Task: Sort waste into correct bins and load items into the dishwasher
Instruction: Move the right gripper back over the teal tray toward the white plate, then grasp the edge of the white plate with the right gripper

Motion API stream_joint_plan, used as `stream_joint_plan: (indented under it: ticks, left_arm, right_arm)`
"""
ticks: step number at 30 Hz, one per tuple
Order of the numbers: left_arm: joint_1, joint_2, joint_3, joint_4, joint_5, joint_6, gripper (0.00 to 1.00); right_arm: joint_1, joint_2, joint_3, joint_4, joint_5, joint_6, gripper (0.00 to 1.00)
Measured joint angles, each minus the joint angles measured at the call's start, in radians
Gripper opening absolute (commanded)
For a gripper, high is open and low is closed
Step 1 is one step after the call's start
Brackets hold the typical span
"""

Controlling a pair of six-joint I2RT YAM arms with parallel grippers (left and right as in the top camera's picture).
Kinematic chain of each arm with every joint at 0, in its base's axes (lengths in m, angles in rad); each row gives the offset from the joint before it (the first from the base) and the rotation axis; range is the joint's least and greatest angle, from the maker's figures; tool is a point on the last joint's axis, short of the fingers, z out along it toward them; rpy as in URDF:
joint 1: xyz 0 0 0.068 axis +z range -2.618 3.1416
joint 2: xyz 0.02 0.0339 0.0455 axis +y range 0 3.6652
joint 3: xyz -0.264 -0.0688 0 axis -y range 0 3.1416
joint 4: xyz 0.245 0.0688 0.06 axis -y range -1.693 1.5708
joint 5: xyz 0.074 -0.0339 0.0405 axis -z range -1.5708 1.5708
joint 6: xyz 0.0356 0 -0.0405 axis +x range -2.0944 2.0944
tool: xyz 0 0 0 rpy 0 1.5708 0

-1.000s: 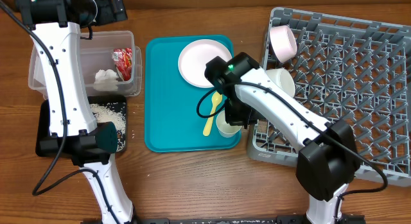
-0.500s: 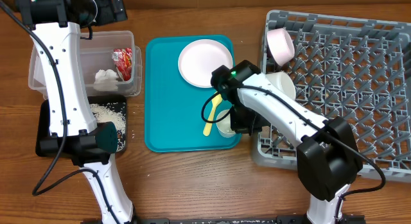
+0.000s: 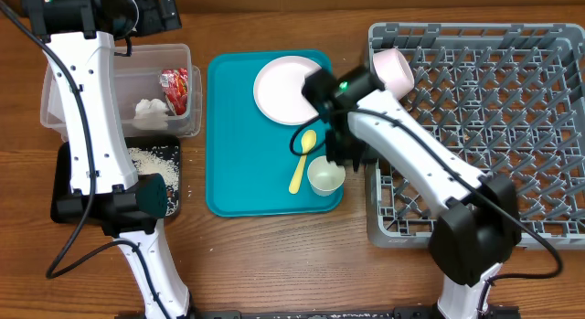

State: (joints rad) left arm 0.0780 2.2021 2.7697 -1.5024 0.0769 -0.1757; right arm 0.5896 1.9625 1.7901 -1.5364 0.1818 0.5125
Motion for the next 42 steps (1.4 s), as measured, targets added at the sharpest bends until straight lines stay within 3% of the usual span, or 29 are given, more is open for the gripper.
stream_joint_plan:
  ticks: [1, 3, 7, 10, 13, 21, 26, 30, 42]
  left_arm:
    - [0.000, 0.000, 0.000, 0.000, 0.000, 0.000, 1.00]
    - [0.000, 0.000, 0.000, 0.000, 0.000, 0.000, 1.00]
    - [0.000, 0.000, 0.000, 0.000, 0.000, 0.000, 1.00]
    - [0.000, 0.000, 0.000, -0.001, 0.000, 0.000, 1.00]
    - [0.000, 0.000, 0.000, -0.004, 0.000, 0.000, 1.00]
    - [0.000, 0.000, 0.000, -0.023, -0.003, 0.000, 1.00]
    - [0.000, 0.000, 0.000, -0.031, -0.003, 0.000, 1.00]
    - [0.000, 0.000, 0.000, -0.039, -0.003, 0.000, 1.00]
    - [0.000, 0.000, 0.000, -0.039, -0.003, 0.000, 1.00]
  right_arm:
    - [0.000, -0.009, 0.042, 0.019, -0.002, -0.015, 0.79]
    - [0.000, -0.027, 0.096, 0.072, -0.008, -0.037, 0.89]
    - [0.000, -0.055, 0.143, 0.256, -0.015, -0.058, 0.98]
    - [-0.004, -0.049, 0.145, 0.391, -0.020, -0.049, 0.98]
    - [-0.024, -0.021, 0.145, 0.503, -0.021, 0.002, 0.89]
    - [-0.087, 0.122, 0.145, 0.536, -0.027, 0.092, 0.75]
    - [-0.113, 0.232, 0.145, 0.533, -0.067, 0.119, 0.50]
    - [-0.116, 0.294, 0.145, 0.538, -0.090, 0.149, 0.40]
    - [-0.116, 0.391, 0.145, 0.585, -0.107, 0.191, 0.25]
